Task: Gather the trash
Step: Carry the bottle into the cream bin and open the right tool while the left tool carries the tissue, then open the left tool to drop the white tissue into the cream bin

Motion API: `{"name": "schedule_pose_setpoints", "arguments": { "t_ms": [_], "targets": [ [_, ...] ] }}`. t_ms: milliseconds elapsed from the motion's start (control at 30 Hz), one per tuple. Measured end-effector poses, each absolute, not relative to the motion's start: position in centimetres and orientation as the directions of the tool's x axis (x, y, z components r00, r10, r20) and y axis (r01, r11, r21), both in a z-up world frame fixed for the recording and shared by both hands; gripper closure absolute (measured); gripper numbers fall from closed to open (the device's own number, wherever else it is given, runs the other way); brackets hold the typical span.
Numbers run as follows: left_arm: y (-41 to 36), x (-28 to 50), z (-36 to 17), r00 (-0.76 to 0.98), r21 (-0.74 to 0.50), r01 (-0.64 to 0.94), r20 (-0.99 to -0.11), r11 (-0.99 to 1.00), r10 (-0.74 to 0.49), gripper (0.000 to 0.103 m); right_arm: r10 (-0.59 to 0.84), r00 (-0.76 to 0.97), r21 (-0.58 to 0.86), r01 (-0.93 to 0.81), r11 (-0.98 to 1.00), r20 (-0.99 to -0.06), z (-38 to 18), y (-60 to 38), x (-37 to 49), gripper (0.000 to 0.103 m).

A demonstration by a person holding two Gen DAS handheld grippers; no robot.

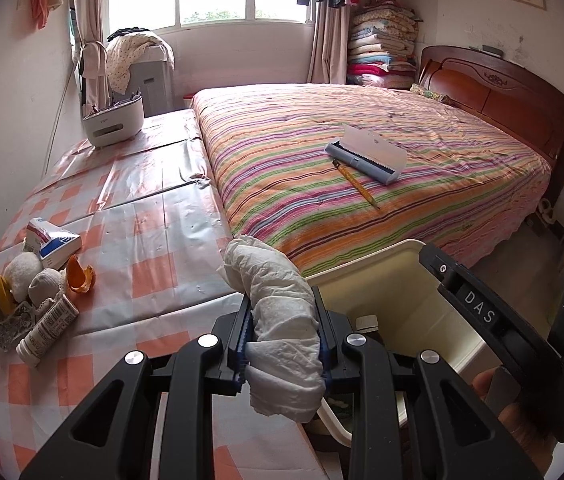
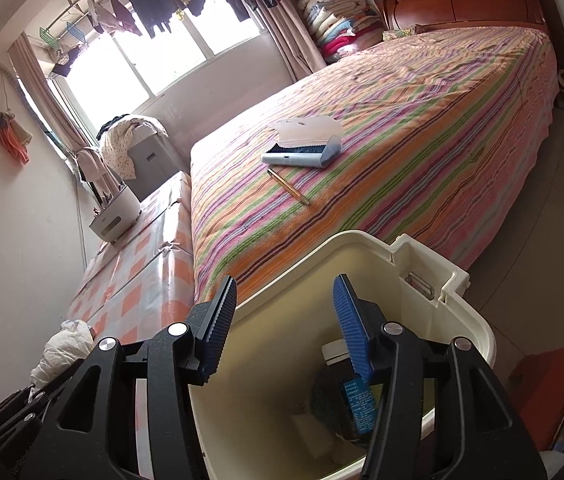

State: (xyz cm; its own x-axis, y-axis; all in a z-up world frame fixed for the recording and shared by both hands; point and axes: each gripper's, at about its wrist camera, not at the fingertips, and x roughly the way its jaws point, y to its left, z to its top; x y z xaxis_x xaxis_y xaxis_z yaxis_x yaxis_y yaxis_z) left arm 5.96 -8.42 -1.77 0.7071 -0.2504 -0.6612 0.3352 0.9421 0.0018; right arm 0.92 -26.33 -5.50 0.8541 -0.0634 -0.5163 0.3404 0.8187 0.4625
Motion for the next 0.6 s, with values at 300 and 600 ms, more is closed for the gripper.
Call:
{"name": "schedule_pose_setpoints", "arguments": {
  "t_ms": [300, 600],
  "targets": [
    [-9.9, 6.5, -2.5, 0.689, 0.006, 0.357, -0.677, 0.934, -0.259, 0.078, -0.162, 0.889, 0.533, 0.392, 0.750, -0.428, -4.5, -28.7, -1.6, 0.051],
    [-12.9, 7.2, -3.9, 0.651, 0.020, 0.415, -0.705, 0.910, -0.281, 0.077, -0.201, 0.901, 0.582, 0.406, 0.705, -0.385, -4.4, -29.9, -2.8, 0.048]
  ]
}}
